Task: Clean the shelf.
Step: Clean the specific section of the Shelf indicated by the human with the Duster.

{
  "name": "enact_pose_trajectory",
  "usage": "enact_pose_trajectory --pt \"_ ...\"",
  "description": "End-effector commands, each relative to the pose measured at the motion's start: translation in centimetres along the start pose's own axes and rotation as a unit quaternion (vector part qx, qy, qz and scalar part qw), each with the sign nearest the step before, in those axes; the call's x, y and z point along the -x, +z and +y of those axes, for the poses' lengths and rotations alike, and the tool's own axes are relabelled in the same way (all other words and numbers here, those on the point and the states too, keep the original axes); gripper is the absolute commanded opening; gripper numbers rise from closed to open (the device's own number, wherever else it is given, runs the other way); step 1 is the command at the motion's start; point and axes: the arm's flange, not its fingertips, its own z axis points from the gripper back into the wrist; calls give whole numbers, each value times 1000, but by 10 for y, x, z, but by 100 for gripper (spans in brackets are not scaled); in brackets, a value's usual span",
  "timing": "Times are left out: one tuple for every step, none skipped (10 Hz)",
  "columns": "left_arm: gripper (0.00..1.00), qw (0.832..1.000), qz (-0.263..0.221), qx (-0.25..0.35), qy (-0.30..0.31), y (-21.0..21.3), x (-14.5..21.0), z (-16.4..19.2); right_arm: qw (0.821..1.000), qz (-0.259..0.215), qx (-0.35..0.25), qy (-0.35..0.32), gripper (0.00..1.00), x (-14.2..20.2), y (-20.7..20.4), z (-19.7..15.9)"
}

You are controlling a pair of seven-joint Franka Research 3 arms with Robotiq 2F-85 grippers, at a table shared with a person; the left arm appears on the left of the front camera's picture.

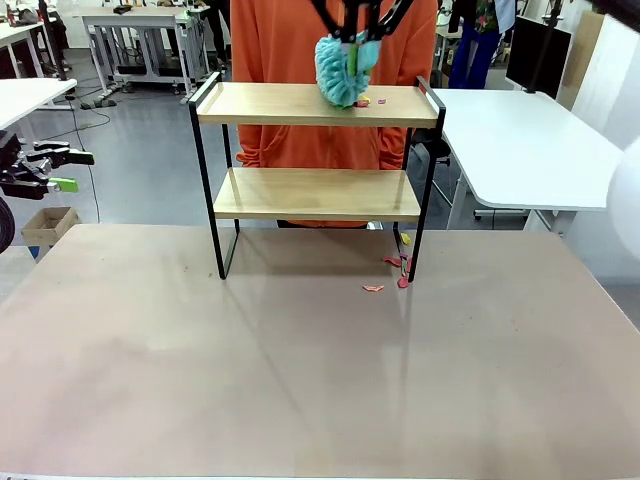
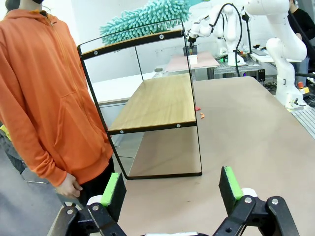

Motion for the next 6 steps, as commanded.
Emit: enact_pose_trajectory --pt "100 1000 -2 -1 -2 1 -3 -2 999 13 -37 6 13 37 -50 4" --pt "100 1000 -2 -1 -2 1 -3 -2 999 1 -32 -7 13 49 -58 5" --pt "100 1000 -2 -1 -2 1 -3 -2 999 -9 -31 -19 13 59 -62 2" --pt "100 1000 -2 -1 -2 1 -3 -2 999 -23 -26 -25 13 66 -63 -5" --pt "100 1000 -2 -1 -2 1 -3 -2 999 -25 -23 -29 13 72 -67 -16" --pt "100 1000 -2 -1 -2 1 -3 -2 999 -26 -27 -32 13 81 -75 -22"
